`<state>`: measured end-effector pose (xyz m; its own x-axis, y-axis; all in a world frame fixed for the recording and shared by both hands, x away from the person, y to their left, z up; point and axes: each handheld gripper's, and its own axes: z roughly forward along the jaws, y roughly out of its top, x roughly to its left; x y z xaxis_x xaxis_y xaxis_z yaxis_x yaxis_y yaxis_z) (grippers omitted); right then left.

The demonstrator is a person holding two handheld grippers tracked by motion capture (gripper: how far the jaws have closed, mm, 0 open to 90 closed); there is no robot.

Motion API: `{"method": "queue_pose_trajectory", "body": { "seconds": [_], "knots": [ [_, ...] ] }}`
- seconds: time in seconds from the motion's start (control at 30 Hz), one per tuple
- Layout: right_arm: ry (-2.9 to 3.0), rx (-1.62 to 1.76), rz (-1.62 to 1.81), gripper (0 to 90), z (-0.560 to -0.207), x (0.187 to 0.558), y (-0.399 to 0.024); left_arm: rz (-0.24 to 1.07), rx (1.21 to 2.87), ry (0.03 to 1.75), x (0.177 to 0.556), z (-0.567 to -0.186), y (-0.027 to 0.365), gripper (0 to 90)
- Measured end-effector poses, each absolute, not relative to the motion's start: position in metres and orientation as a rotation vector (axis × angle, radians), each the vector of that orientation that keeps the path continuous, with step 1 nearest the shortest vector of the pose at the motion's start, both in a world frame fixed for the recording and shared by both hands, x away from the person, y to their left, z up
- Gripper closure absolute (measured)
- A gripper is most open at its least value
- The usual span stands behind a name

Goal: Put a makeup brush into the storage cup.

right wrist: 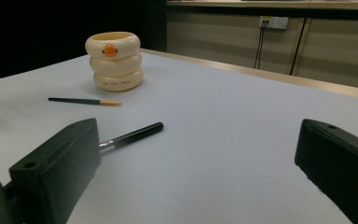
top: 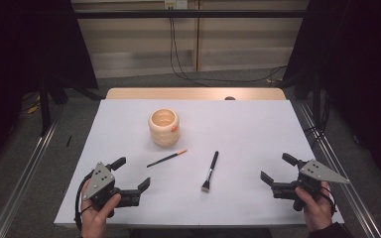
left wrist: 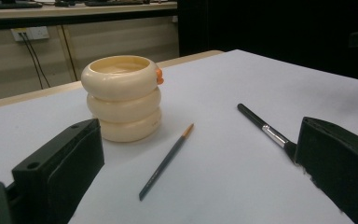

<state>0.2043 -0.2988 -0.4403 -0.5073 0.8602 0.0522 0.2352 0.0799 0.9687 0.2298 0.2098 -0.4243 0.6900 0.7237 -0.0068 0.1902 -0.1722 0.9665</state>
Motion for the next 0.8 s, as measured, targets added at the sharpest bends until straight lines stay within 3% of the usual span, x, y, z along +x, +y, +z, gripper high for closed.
{"method": "queue_pose_trajectory", "body": {
  "seconds": [0.8],
  "knots": [
    [1.803,1.096,1.456,0.0,-0.440,0.203,-0.300,0.512,1.740,0.646,0.263,-0.407,0.178,1.2]
  ]
}}
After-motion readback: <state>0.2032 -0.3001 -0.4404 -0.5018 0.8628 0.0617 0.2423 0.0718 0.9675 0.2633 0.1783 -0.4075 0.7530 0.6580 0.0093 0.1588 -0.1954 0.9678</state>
